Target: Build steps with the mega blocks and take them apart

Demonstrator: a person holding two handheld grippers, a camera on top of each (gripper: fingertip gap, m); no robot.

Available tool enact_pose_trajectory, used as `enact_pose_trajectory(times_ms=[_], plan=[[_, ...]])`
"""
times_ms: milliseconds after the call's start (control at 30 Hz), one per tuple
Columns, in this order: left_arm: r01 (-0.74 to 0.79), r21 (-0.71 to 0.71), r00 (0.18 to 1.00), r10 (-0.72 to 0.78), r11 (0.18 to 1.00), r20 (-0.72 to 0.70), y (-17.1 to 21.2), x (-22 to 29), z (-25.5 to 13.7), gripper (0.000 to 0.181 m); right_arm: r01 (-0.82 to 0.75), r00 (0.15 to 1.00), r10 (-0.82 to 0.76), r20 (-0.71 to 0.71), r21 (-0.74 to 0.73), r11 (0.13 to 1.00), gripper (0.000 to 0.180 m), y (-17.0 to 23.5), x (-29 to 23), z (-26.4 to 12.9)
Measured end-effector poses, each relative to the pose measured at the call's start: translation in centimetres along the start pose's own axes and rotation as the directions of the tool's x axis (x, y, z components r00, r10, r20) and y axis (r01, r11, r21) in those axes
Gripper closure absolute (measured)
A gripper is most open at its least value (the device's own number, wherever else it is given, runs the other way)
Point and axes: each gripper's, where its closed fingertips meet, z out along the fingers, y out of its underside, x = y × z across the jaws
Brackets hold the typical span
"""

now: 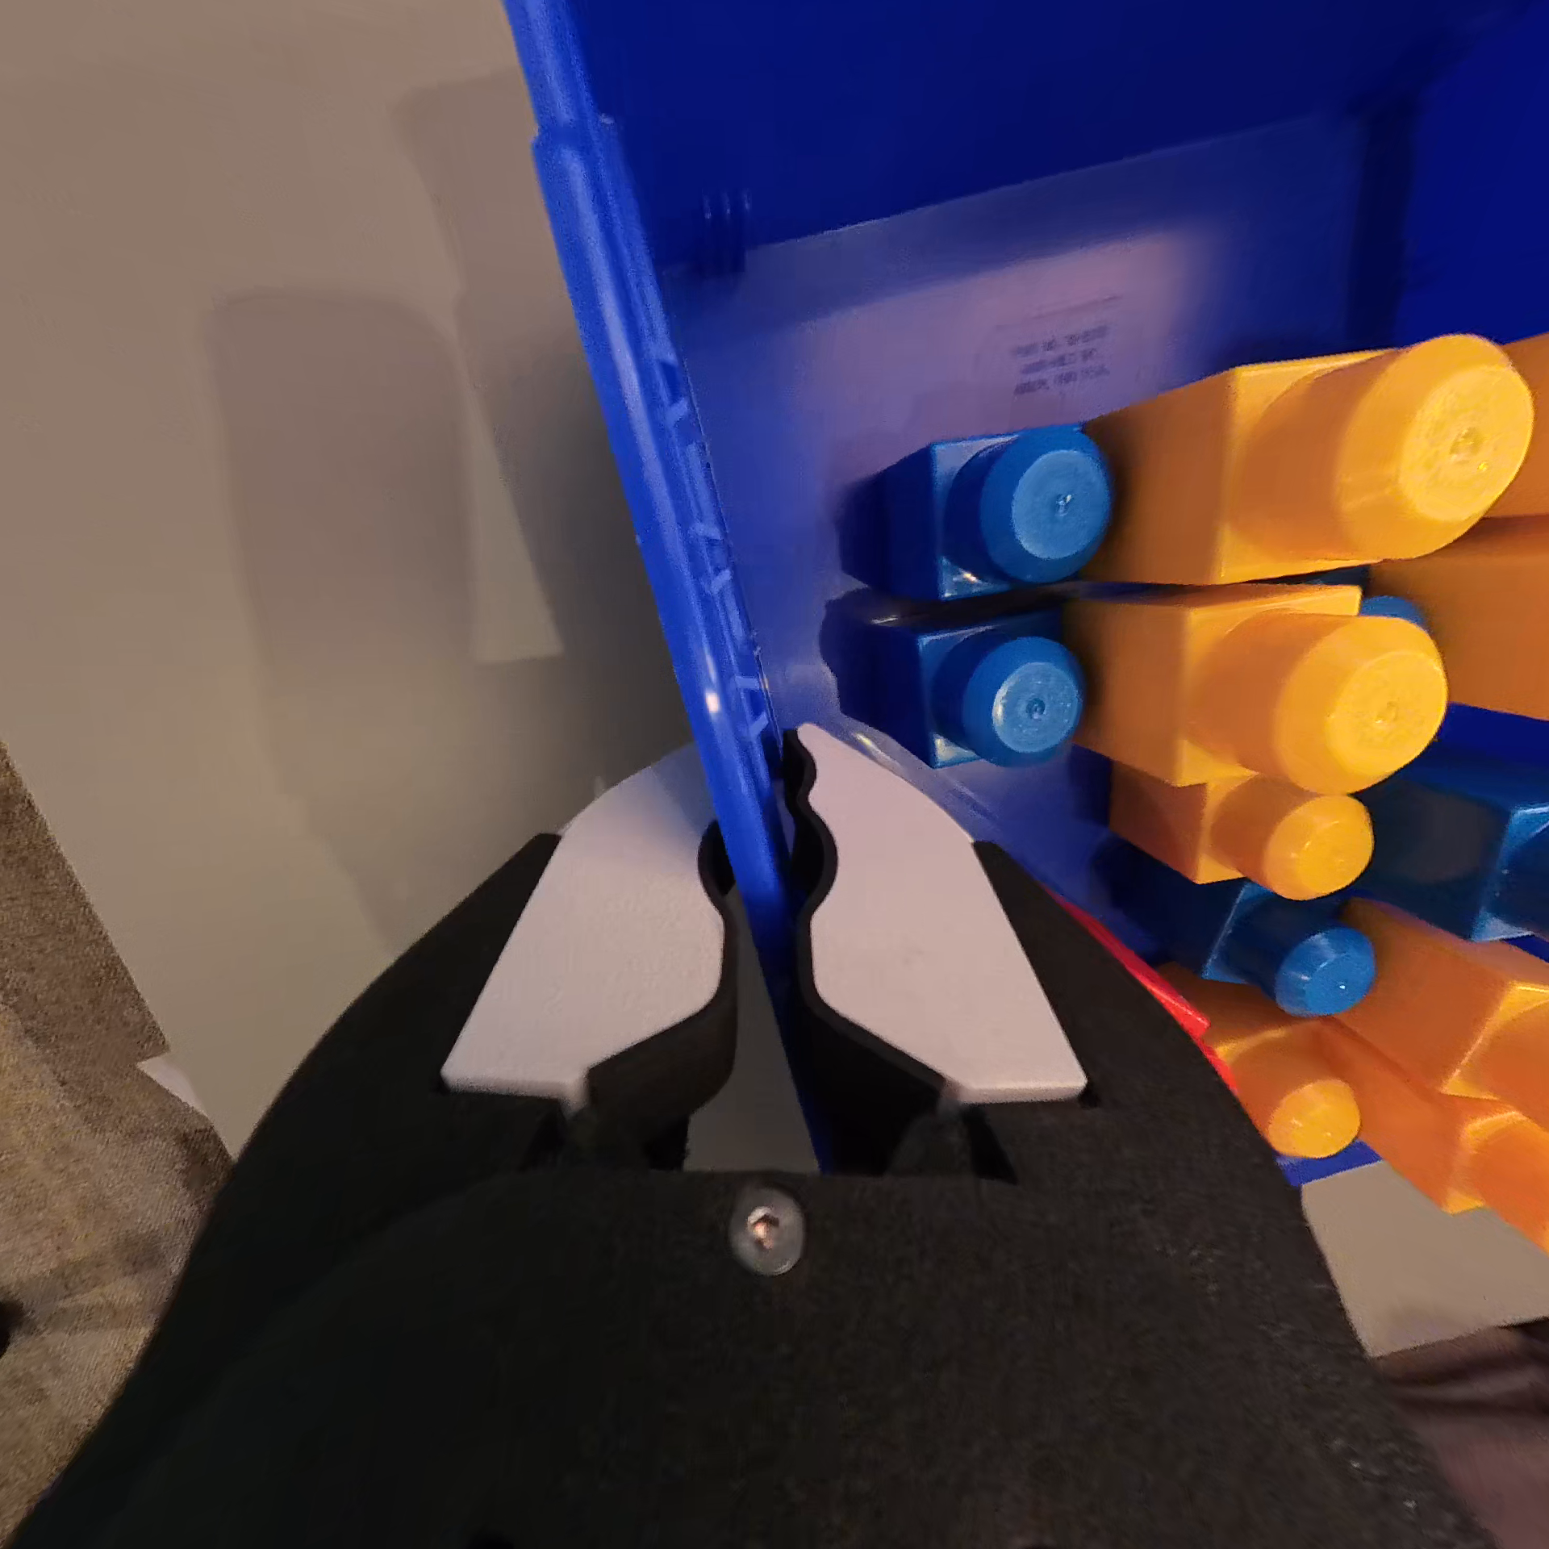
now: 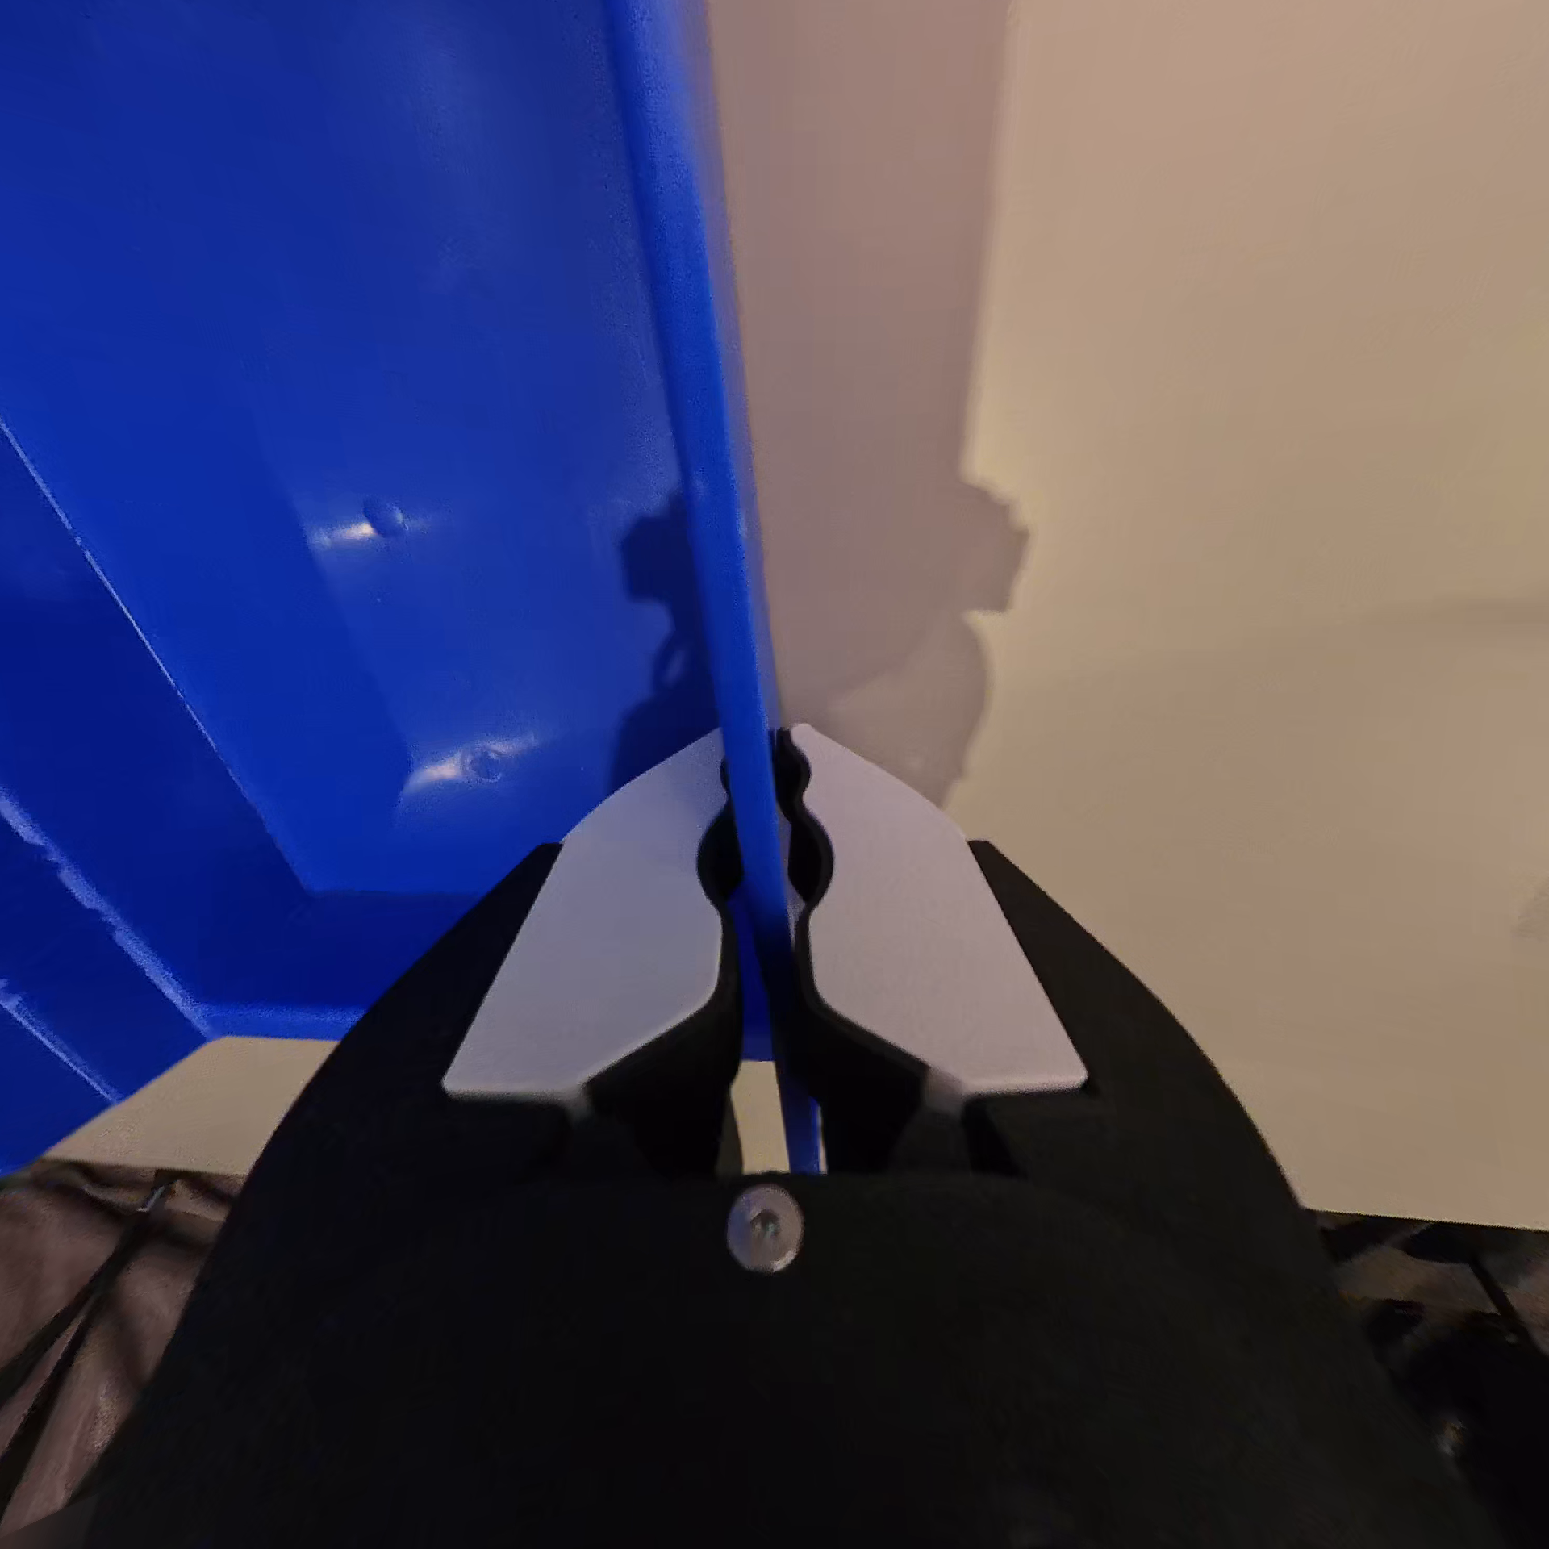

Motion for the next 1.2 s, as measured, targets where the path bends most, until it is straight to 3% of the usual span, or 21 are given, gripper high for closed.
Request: enact_pose_trajectory(times_ms=[300, 400, 500, 567, 633, 700, 800, 867, 933, 1067, 1200], plan=[[0.017, 0.016, 1.0, -0.017, 1.0, 0.006, 0.7, -0.5, -0.2, 0.173, 0.071, 0.997, -0.071, -0.028, 0.024, 0.997, 0.17, -0.3, 1.3, 0.0], [0.006, 0.097, 1.0, -0.007, 0.995, 0.009, -0.3, -0.5, -0.6, 0.164, 0.109, 0.993, -0.104, -0.052, 0.109, 0.988, 0.166, -1.0, 1.5, -0.2], [0.039, 0.231, 0.999, -0.037, 0.972, -0.012, -1.2, -1.1, -3.1, 0.158, 0.161, 0.98, -0.118, -0.16, 0.295, 0.942, 0.156, -2.7, 1.7, -2.8], [0.041, 0.352, 0.999, -0.037, 0.935, -0.017, -1.7, -1.5, -6.1, 0.151, 0.227, 0.961, -0.119, -0.248, 0.47, 0.853, 0.155, -4.3, 0.8, -6.4], [0.023, 0.536, 1.0, -0.012, 0.844, -0.025, -2.8, -0.9, -10.8, 0.151, 0.321, 0.938, -0.126, -0.324, 0.668, 0.671, 0.156, -5.9, -1.9, -11.2], [-0.006, 0.733, 1.0, 0.012, 0.68, -0.002, -3.9, 0.0, -16.5, 0.146, 0.401, 0.916, -0.177, -0.359, 0.814, 0.421, 0.156, -6.6, -6.7, -15.7], [-0.061, 0.919, 0.998, 0.039, 0.39, 0.049, -3.8, 2.3, -24.1, 0.145, 0.454, 0.868, -0.253, -0.427, 0.889, 0.056, 0.142, -6.3, -14.5, -20.0], [-0.116, 0.977, 0.993, 0.018, 0.178, 0.115, -3.3, 3.9, -28.2, 0.142, 0.452, 0.827, -0.321, -0.461, 0.886, -0.105, 0.132, -6.0, -19.5, -20.8], [-0.212, 0.971, 0.974, -0.056, 0.111, 0.219, -2.8, 4.8, -30.1, 0.141, 0.441, 0.786, -0.428, -0.445, 0.89, -0.115, 0.127, -6.2, -23.8, -19.6], [-0.392, 0.898, 0.88, -0.204, 0.201, 0.43, -2.8, 6.0, -30.3, 0.124, 0.36, 0.72, -0.598, -0.351, 0.926, -0.111, 0.117, -6.7, -30.5, -17.7], [-0.437, 0.874, 0.857, -0.196, 0.213, 0.476, -4.3, 8.7, -29.6, 0.121, 0.254, 0.663, -0.714, -0.225, 0.965, -0.068, 0.105, -6.1, -34.6, -16.4]])
